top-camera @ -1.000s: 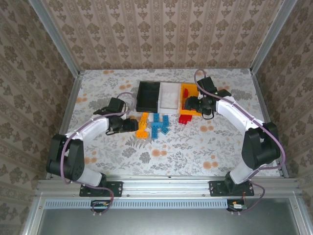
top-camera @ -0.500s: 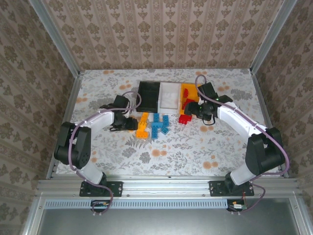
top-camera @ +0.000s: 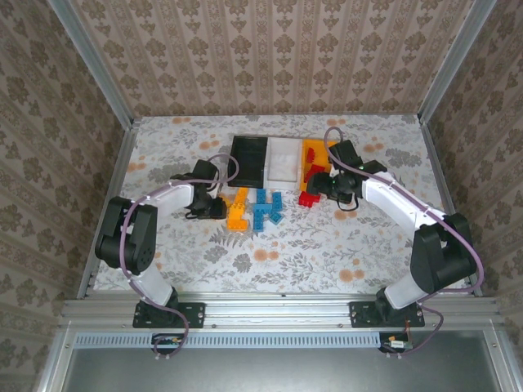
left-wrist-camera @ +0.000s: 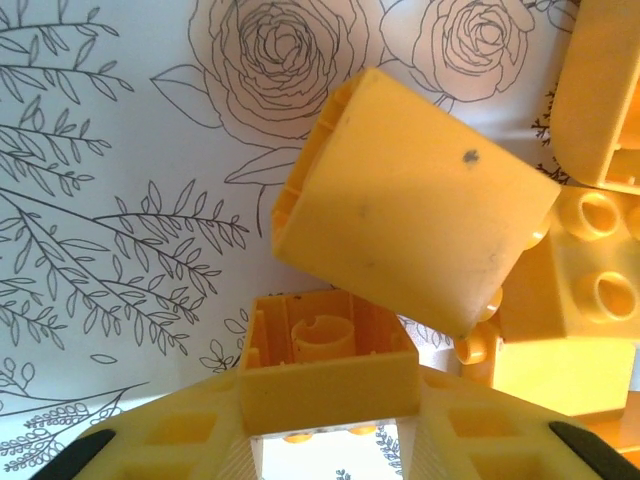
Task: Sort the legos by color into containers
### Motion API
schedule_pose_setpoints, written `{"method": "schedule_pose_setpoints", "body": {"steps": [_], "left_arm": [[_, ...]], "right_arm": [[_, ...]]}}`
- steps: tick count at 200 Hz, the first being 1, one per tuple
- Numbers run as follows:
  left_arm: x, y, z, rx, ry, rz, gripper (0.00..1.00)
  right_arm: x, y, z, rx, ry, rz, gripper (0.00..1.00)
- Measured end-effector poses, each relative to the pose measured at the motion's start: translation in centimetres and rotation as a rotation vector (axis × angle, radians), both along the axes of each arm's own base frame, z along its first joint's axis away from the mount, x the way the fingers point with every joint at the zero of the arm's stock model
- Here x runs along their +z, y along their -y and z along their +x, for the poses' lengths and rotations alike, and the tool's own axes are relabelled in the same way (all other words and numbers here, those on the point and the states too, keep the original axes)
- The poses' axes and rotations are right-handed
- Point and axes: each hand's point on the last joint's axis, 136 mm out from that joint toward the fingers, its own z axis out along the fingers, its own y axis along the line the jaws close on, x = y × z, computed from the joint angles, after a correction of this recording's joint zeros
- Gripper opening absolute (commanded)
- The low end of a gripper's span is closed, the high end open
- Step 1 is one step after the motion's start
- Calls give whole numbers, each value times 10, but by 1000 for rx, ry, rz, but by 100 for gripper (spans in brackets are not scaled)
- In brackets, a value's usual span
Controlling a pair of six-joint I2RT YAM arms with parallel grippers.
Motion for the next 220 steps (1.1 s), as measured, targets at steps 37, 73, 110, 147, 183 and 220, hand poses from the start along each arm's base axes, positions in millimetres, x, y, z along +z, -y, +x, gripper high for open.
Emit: {"method": "schedule_pose_setpoints", "body": {"steps": [37,73,110,147,183,220], "left_arm": [[1,0,0,3,2,-5,31],[14,-7,-5,35,26,-42,30],[66,-14,-6,130,143,-220,30],[120,-3,9,178,225,-434,31],[166,25,46,142,257,-565,30],[181,62,96,73,267,-587,31]], "right_arm": [[0,-4,-2,7,-2,3,75],[0,-7,-2,5,-2,9,75],[-10,-11,-6,11,-7,11,75],[-30,-11,-17,5,-38,14,75],[-46,-14,-31,8,-78,30,75],[-36,-23,-36,31,-49,61,75]]}}
